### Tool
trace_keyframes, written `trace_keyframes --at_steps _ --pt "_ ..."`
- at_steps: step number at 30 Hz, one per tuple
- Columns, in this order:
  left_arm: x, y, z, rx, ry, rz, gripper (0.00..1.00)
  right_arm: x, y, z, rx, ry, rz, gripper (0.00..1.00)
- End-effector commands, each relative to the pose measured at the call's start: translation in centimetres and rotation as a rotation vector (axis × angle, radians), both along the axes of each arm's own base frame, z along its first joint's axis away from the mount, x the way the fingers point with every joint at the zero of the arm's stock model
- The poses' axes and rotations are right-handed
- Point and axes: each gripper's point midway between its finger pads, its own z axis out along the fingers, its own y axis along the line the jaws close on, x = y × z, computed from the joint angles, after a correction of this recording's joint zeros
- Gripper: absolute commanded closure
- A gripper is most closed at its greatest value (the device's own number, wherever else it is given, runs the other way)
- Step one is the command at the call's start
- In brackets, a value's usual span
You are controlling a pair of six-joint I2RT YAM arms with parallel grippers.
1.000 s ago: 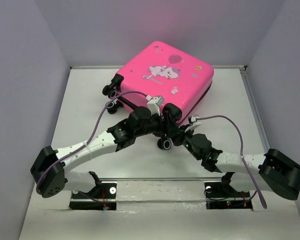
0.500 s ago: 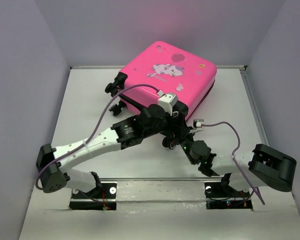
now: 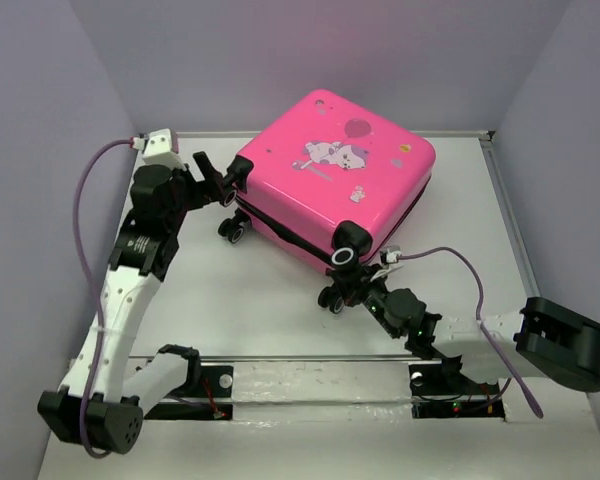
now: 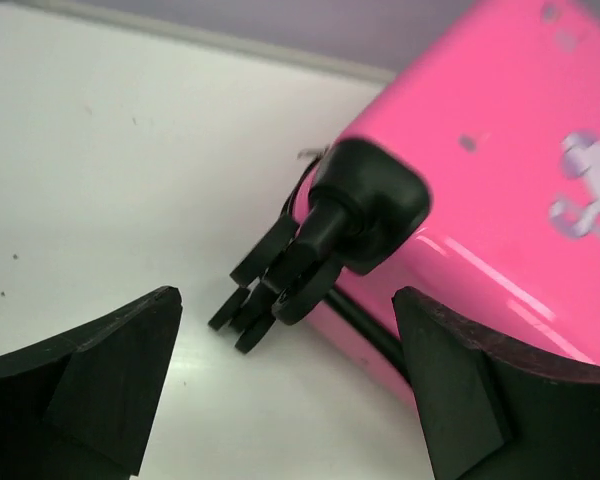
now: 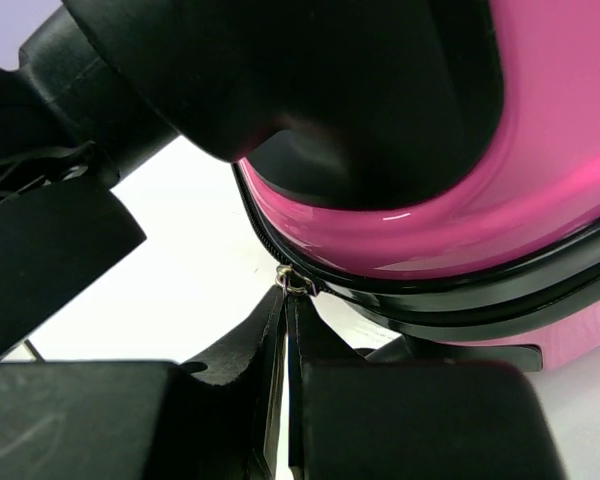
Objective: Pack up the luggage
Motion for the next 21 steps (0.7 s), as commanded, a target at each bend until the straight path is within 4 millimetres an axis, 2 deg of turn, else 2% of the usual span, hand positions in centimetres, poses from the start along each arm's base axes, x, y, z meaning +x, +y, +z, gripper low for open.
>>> trace_keyframes --at_steps 1,2,5,8,14,19,21 --pt "1.2 -1.9 -3.9 0.098 0.082 -0.161 0.01 -0.9 0.4 4.4 0.166 -0.065 0.046 0.93" --pt "1.3 -2.7 -3.4 0.093 0.056 -0.203 0.01 -1.0 0.2 4.4 0.171 -0.066 0.046 0.93" --pt "2.0 -3.2 -2.6 0.102 0.029 -0.232 0.01 -1.4 -0.4 3.8 0.161 -0.053 0.050 0.93" --pt "2.6 -4.2 -3.0 0.109 0.037 -0.288 0.01 -1.6 -0.7 4.0 0.165 -0.054 0.053 0.93" --pt "4.6 -5.2 -5.7 0.111 0.137 -0.325 0.01 -1.8 -1.4 4.1 0.156 -0.058 0.043 0.93" --pt "4.3 -6.1 -7.2 0.093 0.173 -0.365 0.05 -1.8 -1.9 4.3 0.149 -0.060 0.032 0.93" --pt "4.0 -6.2 -7.7 0.094 0.185 -0.371 0.11 -1.7 -2.1 4.4 0.145 -0.060 0.021 0.93"
